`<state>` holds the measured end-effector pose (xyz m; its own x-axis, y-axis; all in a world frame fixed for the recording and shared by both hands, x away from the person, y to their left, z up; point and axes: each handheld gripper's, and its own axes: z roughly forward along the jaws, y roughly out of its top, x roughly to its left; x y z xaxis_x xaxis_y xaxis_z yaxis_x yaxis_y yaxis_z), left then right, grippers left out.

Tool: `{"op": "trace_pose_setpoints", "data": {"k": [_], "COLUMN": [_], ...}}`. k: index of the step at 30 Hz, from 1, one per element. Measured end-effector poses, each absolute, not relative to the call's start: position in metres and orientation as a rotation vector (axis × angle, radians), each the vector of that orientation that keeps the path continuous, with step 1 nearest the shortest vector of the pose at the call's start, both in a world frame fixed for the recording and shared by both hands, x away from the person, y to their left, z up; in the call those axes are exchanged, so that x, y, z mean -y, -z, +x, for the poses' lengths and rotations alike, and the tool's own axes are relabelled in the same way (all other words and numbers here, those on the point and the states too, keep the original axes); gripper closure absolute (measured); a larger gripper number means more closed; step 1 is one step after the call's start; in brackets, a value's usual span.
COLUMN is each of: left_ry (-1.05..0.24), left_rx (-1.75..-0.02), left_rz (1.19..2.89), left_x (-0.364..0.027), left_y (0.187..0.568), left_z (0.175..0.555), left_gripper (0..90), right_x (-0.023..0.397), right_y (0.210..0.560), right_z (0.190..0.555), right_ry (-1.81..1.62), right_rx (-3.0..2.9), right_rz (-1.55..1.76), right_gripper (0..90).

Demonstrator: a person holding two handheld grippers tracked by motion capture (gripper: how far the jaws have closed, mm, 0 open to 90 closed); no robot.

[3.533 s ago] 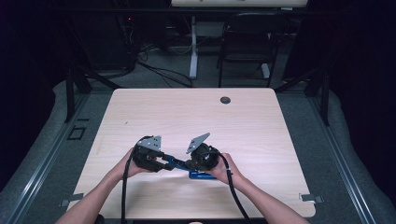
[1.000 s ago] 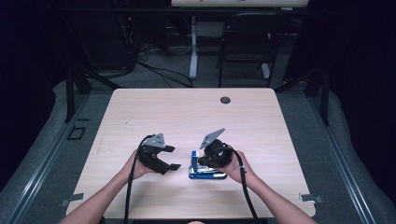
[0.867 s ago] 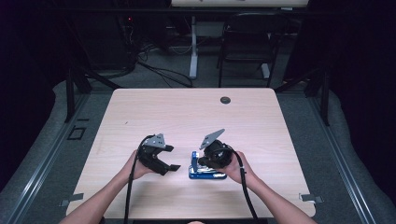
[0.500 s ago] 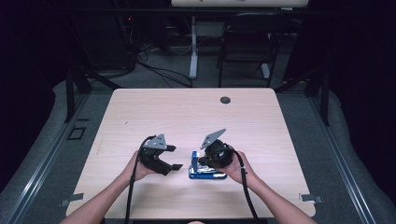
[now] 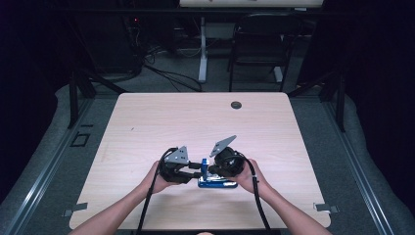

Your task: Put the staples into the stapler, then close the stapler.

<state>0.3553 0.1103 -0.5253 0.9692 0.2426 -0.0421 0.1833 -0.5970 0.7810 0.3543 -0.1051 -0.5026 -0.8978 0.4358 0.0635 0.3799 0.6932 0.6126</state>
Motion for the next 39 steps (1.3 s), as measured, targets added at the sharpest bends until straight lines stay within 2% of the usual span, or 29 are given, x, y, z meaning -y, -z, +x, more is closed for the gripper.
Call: {"op": "trace_pose_setpoints", "data": {"k": [20,23,28,34,35,36,39], "left_ry": [-0.078,-0.077,-0.071,-0.090,-0.106,-0.113,-0.102], "left_rx": [-0.282,-0.300,-0.310,-0.361,-0.378,-0.385,-0.379], "left_rz": [2.234,2.226,2.200,2.206,2.202,2.188,2.185], "left_x": [-0.097,-0.099,-0.104,-0.115,-0.118,-0.121,-0.122], "left_y": [0.528,0.527,0.525,0.522,0.522,0.521,0.521], "left_z": [0.358,0.358,0.358,0.358,0.359,0.359,0.359], "left_gripper": [63.5,56.8,54.7,36.8,36.0,37.0,47.3], "right_x": [0.119,0.119,0.121,0.121,0.122,0.122,0.123], "right_y": [0.500,0.501,0.500,0.500,0.500,0.499,0.499], "right_z": [0.356,0.355,0.356,0.355,0.355,0.355,0.354], "right_ry": [-0.965,-0.970,-0.960,-0.967,-0.963,-0.961,-0.972], "right_rx": [-2.812,-2.810,-2.809,-2.811,-2.813,-2.814,-2.803], "right_rz": [0.712,0.721,0.713,0.716,0.715,0.715,0.723], "right_gripper": [90.0,90.0,90.0,90.0,90.0,90.0,90.0]}}
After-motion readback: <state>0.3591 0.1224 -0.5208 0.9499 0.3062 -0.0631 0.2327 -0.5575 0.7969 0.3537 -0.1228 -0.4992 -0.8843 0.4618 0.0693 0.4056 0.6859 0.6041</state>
